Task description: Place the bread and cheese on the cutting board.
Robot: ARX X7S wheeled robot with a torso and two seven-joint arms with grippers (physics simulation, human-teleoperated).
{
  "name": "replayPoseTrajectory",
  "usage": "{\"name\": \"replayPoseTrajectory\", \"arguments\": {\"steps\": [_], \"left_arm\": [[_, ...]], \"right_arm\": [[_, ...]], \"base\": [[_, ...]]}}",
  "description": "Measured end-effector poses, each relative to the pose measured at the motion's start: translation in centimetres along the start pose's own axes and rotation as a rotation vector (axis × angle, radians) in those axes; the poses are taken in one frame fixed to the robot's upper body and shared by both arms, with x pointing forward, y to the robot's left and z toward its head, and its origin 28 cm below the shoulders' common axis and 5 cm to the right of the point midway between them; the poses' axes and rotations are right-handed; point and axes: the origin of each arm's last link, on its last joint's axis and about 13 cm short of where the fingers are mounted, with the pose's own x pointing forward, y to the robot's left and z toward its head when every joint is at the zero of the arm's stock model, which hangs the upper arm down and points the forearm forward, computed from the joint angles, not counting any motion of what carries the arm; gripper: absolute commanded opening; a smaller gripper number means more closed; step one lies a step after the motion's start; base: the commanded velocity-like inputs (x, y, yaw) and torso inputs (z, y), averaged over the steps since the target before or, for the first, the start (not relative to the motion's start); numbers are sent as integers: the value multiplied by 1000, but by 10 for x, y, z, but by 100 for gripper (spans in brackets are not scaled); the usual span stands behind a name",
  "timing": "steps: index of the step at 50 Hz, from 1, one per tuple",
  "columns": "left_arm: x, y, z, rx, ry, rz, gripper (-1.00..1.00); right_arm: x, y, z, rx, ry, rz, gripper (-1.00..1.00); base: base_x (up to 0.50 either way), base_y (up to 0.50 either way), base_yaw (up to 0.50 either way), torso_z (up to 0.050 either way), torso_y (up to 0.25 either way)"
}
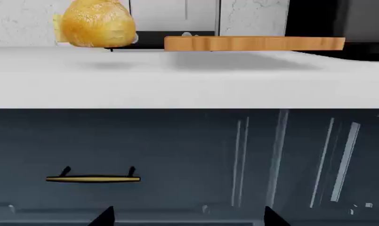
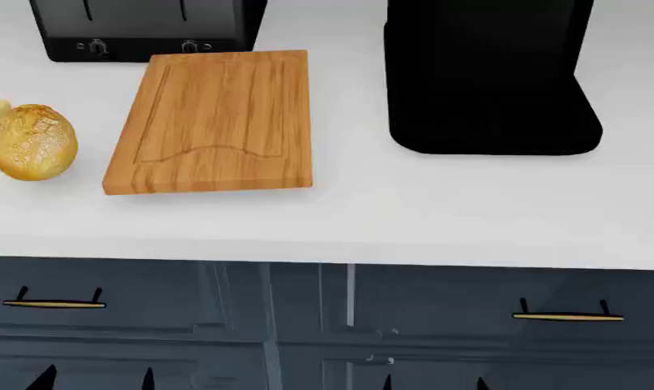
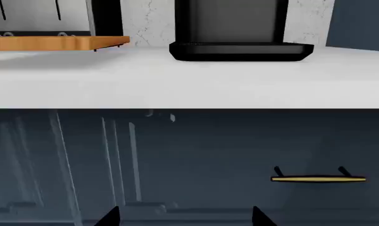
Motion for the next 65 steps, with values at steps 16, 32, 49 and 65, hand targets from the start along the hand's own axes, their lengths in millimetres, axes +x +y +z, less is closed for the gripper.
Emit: {"name": "replayPoseTrajectory", "arguments": {"steps": [16,32,49,65], "left_arm": [[1,1,-5,-4,10,-3,100],[3,4,-13,16,53,31,100],[35,7,80,66,-12,61,100],[30,9,141,80,33,56,100]], "right_arm": [[-1,-1,1,3,2,-7,100],[2,-3,20,-15,-11,-7,100],[11,-10,94,-85,-79,-28,100],[8,-13,126,-105,-76,-41,100]], "base": [[0,0,0,0,0],[0,0,0,0,0],[0,0,0,0,0],[0,0,0,0,0]]}}
